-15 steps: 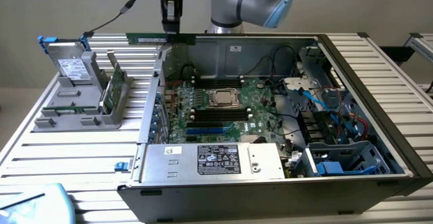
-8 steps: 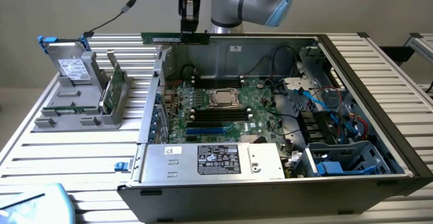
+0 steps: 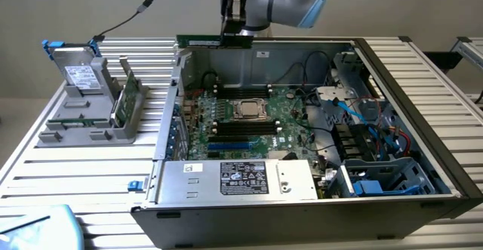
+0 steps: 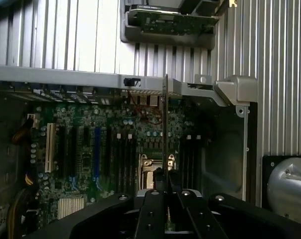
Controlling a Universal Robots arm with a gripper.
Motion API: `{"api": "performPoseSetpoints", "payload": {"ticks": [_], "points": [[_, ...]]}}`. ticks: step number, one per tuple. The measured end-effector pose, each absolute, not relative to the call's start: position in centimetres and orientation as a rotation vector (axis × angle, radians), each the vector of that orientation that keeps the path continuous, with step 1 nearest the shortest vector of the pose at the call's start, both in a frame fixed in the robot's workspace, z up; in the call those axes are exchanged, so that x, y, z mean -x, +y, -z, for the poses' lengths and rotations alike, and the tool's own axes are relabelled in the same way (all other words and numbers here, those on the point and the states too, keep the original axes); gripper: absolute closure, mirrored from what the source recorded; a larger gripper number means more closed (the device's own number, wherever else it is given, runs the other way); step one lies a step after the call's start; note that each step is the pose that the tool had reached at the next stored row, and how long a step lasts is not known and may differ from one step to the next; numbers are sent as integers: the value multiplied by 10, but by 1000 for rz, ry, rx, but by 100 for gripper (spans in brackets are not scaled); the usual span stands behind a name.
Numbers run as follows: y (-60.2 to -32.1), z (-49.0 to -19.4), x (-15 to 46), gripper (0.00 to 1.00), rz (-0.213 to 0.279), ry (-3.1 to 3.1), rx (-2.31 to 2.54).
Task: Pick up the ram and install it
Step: 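Pick up the ram and move it above insertion slot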
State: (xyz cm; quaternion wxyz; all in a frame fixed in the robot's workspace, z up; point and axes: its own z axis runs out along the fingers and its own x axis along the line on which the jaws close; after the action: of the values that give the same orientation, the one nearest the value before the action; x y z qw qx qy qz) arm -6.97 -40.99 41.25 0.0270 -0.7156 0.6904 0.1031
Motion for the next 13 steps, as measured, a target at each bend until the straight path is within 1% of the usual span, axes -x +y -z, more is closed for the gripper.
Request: {"api": "performPoseSetpoints", "payload": {"ticks": [13], "points": [[-412,-416,27,86,-310,2129,2208]]}}
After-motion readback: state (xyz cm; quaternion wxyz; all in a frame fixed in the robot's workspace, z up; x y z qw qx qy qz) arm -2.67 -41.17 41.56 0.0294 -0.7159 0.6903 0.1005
